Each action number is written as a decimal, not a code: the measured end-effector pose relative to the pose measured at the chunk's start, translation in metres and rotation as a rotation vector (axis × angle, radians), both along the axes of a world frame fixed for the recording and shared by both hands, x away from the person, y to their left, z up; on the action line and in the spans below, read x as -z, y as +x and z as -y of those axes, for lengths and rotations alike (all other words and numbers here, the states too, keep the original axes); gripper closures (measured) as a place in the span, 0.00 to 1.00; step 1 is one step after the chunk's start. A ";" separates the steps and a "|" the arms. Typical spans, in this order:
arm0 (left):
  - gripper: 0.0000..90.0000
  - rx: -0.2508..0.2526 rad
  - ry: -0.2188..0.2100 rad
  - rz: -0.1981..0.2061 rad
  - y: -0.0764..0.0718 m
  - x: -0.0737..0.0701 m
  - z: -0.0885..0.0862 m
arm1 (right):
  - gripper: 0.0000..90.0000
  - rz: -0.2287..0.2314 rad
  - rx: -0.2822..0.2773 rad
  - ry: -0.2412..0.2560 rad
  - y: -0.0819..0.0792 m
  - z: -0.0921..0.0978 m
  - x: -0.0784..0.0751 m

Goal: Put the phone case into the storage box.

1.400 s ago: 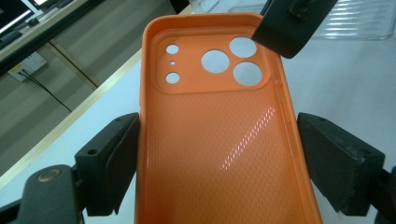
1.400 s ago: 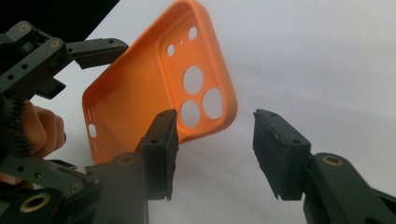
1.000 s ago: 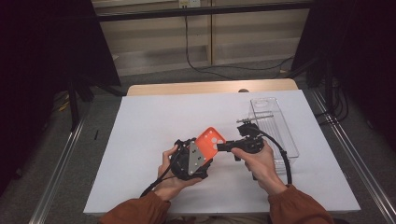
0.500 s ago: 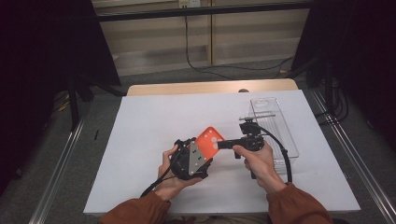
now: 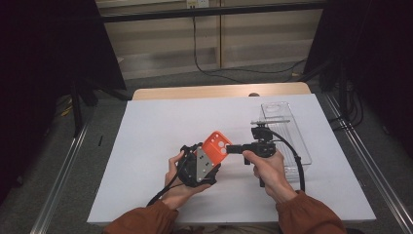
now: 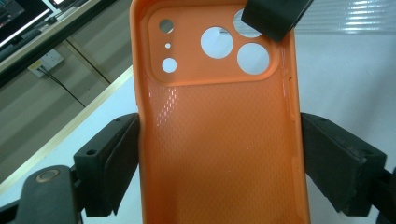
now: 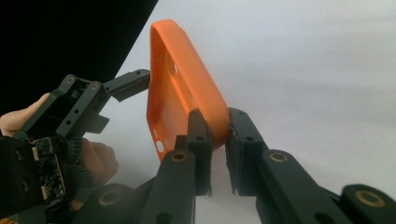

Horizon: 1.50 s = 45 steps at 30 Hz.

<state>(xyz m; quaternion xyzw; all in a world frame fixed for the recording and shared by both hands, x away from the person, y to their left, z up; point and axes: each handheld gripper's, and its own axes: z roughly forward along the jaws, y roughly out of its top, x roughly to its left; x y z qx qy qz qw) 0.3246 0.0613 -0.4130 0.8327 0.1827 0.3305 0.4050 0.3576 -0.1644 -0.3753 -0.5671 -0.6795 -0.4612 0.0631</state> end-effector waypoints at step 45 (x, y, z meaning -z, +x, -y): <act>0.03 0.032 -0.379 -0.255 0.016 -0.015 -0.039 | 0.90 0.219 0.097 -0.058 -0.003 0.037 -0.017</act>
